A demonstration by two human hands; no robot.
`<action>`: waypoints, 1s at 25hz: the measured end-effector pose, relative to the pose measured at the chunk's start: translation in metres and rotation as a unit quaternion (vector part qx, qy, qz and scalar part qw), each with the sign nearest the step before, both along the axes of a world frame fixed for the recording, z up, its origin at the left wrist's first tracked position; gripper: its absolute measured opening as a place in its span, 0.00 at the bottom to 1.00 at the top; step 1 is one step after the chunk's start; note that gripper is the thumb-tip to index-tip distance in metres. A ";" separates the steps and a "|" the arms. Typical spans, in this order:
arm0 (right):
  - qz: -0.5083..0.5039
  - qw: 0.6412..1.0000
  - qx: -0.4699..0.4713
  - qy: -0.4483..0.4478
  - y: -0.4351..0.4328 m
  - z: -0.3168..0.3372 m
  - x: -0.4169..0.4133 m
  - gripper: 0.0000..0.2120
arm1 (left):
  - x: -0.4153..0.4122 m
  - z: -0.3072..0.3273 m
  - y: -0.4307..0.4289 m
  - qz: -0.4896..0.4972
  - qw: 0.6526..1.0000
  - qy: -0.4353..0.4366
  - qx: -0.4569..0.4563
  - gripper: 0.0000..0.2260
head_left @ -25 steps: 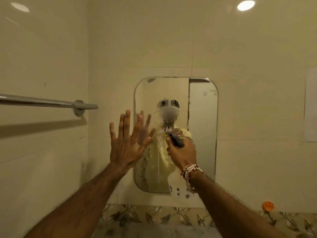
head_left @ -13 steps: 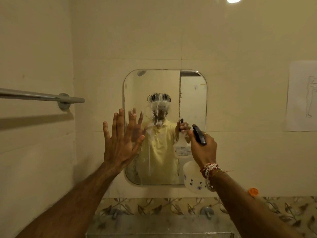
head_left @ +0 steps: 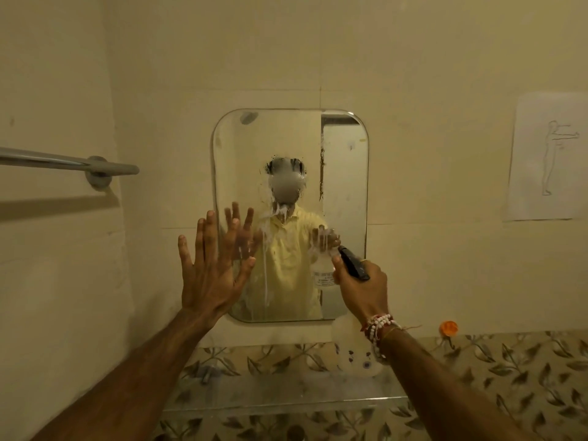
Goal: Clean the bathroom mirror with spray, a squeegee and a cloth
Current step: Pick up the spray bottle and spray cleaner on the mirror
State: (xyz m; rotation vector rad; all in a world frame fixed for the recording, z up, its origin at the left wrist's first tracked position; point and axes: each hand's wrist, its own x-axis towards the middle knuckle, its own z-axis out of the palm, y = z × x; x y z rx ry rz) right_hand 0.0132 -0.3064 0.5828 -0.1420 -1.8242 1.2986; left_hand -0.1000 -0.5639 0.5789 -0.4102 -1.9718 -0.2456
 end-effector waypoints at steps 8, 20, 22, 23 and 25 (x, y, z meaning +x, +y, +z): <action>0.093 0.995 0.036 -0.024 -0.062 -0.022 -0.002 0.18 | 0.006 -0.014 -0.031 0.012 1.000 -0.009 0.008 0.36; 0.093 0.990 0.043 -0.101 -0.087 -0.082 -0.005 0.17 | 0.015 -0.043 -0.054 0.031 0.999 -0.042 0.008 0.36; 0.067 0.991 0.032 -0.108 -0.082 -0.090 -0.003 0.18 | 0.015 -0.048 -0.050 0.027 0.998 -0.048 0.007 0.36; 0.071 0.991 0.025 -0.110 -0.078 -0.093 -0.002 0.17 | 0.015 -0.049 -0.048 0.027 0.998 -0.050 0.007 0.36; 0.088 0.989 0.020 -0.115 -0.070 -0.098 0.000 0.15 | 0.015 -0.053 -0.040 0.022 0.998 -0.059 0.003 0.36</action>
